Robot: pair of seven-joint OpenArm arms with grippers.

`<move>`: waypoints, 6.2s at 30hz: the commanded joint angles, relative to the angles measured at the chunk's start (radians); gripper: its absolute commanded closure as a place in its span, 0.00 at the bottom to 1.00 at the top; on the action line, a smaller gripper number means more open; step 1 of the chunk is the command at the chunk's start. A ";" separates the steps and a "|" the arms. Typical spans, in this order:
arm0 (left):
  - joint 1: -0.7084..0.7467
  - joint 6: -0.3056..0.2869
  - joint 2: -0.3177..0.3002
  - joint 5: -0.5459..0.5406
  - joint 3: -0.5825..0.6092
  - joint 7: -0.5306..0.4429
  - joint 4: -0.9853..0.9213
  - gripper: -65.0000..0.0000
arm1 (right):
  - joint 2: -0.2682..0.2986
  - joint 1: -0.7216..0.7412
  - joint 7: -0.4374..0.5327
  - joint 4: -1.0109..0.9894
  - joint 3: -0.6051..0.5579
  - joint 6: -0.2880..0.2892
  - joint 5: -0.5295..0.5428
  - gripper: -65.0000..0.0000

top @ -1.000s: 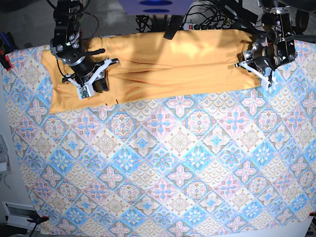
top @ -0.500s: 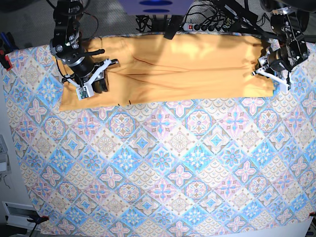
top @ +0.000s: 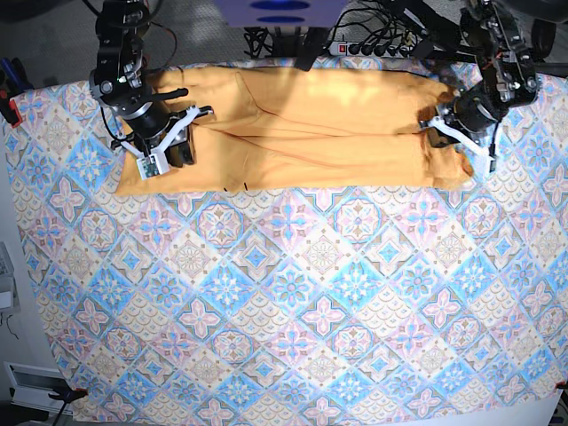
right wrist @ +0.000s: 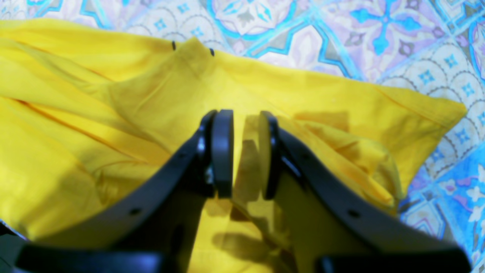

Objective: Fold the T-shirt properly
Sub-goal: 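Lift the strip end with the left gripper and fold it toward the right gripper, then release the folded end and pull the left gripper back, then regrasp the strip's end with the right gripper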

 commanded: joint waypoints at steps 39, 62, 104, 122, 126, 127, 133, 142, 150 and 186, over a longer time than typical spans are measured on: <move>-0.155 0.004 0.159 -0.214 0.314 -0.002 -0.192 1.00 | 0.037 0.006 0.026 0.016 0.046 0.000 0.012 0.82; -0.214 0.001 -0.034 -0.454 0.498 -0.003 -0.166 0.64 | 0.032 0.006 0.026 0.016 0.042 0.000 0.012 0.82; -0.137 0.008 -0.126 -0.300 0.293 -0.011 -0.428 0.54 | 0.029 0.006 0.026 0.016 0.038 0.000 0.012 0.82; -0.158 0.002 -0.103 -0.268 0.336 -0.033 -0.471 0.97 | 0.029 0.006 0.026 0.016 0.044 0.000 0.012 0.82; -0.169 0.002 -0.104 -0.268 0.334 -0.033 -0.469 1.00 | 0.029 0.006 0.026 0.016 0.044 0.000 0.012 0.82; -0.169 0.002 -0.106 -0.268 0.334 -0.033 -0.469 1.00 | 0.029 0.006 0.026 0.016 0.044 0.000 0.012 0.82; -0.164 0.002 -0.109 -0.302 0.250 -0.023 -0.425 1.00 | 0.031 0.006 0.026 0.019 0.046 0.000 0.012 0.82; -0.146 0.002 -0.154 -0.302 0.201 -0.023 -0.406 1.00 | 0.029 0.001 0.017 0.018 0.119 0.000 0.013 0.82; -0.135 0.002 -0.163 -0.302 0.201 -0.023 -0.371 1.00 | 0.029 -0.002 -0.060 0.015 0.170 0.000 0.015 0.81; -0.141 0.002 -0.164 -0.302 0.204 -0.028 -0.376 1.00 | 0.082 0.050 -0.182 -0.192 0.150 0.077 0.415 0.03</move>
